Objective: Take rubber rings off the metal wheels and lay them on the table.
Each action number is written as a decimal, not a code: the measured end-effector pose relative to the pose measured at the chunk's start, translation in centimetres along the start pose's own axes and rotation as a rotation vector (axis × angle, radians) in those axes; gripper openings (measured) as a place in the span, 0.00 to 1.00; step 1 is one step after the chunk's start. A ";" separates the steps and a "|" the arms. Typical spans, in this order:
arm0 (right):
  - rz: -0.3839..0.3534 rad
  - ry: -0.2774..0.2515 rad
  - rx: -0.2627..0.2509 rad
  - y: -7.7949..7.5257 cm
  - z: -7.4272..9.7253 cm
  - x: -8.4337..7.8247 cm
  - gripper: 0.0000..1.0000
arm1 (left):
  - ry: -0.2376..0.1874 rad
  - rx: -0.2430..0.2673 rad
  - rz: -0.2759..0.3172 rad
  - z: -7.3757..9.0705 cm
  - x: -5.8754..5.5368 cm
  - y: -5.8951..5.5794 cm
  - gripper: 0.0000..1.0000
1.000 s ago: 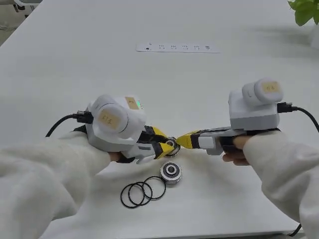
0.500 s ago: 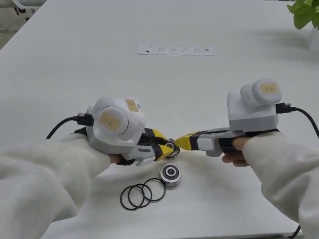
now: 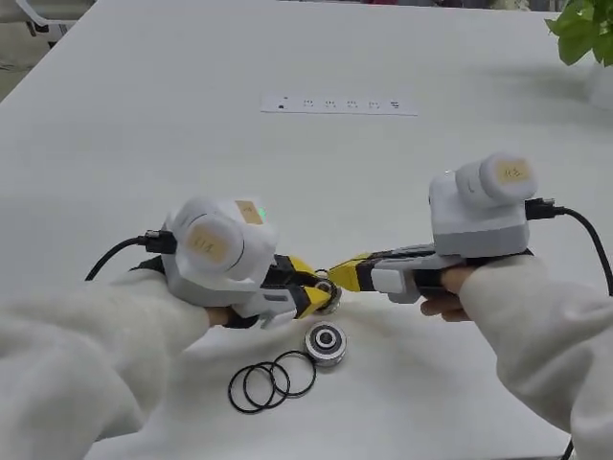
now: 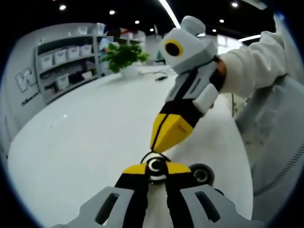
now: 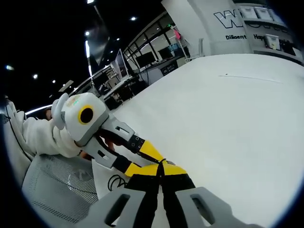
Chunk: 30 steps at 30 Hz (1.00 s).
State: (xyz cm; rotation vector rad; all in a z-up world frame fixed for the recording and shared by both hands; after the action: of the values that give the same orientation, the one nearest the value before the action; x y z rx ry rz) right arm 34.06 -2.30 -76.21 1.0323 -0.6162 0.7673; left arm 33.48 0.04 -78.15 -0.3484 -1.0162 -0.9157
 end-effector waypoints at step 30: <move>-0.034 -0.173 0.044 2.2 2.4 4.5 0.00 | -0.095 -0.052 -0.040 10.4 6.1 1.1 0.59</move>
State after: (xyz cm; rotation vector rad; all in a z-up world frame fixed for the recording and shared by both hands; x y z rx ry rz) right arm 34.75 -2.67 -70.75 1.1543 -0.7306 0.6690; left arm 29.69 4.30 -67.46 -0.4193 -1.0916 -0.9703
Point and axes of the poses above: the centre of the closed fingertips' face, and the gripper's own axes: z roughly backward along the fingers, y roughly to its left, x roughly out of its top, the point moved 2 cm from there along z, roughly backward along the fingers, and after that the axes turned 13 degrees about x, right-handed, at the moved point
